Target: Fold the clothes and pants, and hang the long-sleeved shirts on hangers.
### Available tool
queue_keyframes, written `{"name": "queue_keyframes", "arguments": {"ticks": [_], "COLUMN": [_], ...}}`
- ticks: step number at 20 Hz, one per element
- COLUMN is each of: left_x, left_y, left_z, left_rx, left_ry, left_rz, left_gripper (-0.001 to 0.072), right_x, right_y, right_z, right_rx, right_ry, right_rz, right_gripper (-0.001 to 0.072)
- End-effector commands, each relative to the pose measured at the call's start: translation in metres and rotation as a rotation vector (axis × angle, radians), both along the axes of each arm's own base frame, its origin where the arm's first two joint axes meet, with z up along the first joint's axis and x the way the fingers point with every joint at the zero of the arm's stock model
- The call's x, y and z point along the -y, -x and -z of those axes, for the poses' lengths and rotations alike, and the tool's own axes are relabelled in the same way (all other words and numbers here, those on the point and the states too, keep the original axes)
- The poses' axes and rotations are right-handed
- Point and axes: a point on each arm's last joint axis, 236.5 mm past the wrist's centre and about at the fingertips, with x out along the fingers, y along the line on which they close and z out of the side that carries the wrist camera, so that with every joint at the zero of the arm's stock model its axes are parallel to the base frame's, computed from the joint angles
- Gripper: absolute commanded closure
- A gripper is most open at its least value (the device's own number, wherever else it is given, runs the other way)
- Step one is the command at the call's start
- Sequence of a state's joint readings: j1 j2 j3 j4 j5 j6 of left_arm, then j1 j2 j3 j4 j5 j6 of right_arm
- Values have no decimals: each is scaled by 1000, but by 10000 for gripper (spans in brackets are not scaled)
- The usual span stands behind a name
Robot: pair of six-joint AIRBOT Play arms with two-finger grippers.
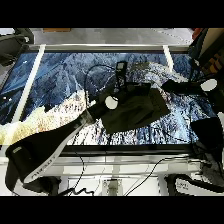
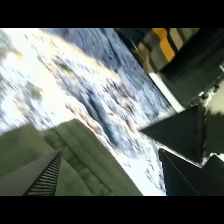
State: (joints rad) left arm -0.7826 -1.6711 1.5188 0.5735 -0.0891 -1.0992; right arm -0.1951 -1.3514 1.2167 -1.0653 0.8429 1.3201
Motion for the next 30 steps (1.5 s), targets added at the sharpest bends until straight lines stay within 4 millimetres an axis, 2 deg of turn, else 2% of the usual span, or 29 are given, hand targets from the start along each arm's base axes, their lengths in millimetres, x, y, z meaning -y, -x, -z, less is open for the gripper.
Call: {"name": "queue_keyframes", "arguments": {"ticks": [1, 3, 4, 5, 6, 7, 9, 10, 12, 14, 17, 20, 23, 26, 27, 29, 30], "left_x": [-22, -37, -47, -59, -73, -89, -115, -124, -130, -126, -120, -112, -108, -107, -108, -108, -108], "left_y": [0, 3, 2, 0, -2, -4, -9, -12, -17, -16, -12, -5, -1, 0, 0, 1, 1], "left_z": [-8, 7, 17, 29, 43, 57, 78, 87, 102, 125, 159, 175, 179, 178, 179, 179, 180], "left_rx": [-29, -102, -138, -156, -166, -174, -178, -174, -175, -209, -261, -283, -287, -286, -288, -288, -289], "left_ry": [-45, -85, -110, -156, -225, -300, -421, -465, -512, -529, -553, -566, -571, -571, -572, -576, -577], "left_rz": [77, 143, 166, 185, 204, 220, 229, 225, 220, 235, 260, 282, 294, 297, 298, 300, 301], "left_gripper": [0, 11, 46, 227, 509, 685, 691, 691, 691, 691, 691, 691, 691, 691, 691, 691, 691], "right_x": [38, 49, 52, 52, 55, 61, 75, 76, 58, 22, -29, -70, -104, -127, -135, -152, -162], "right_y": [0, 5, 6, 5, 2, -3, -10, -12, -11, -6, 5, 12, 35, 63, 68, 65, 63], "right_z": [36, 64, 75, 82, 88, 96, 115, 125, 144, 150, 136, 104, 82, 61, 57, 54, 56], "right_rx": [-90, -204, -252, -275, -286, -293, -307, -326, -389, -435, -453, -387, -394, -456, -459, -442, -435], "right_ry": [1, -134, -212, -271, -315, -347, -368, -387, -491, -663, -833, -890, -907, -942, -939, -900, -872], "right_rz": [88, 128, 133, 110, 96, 108, 140, 141, 116, 36, -150, -363, -561, -701, -736, -753, -755], "right_gripper": [163, 162, 148, 133, 115, 86, 86, 87, 87, 90, 90, 90, 90, 88, 87, 72, 6]}}
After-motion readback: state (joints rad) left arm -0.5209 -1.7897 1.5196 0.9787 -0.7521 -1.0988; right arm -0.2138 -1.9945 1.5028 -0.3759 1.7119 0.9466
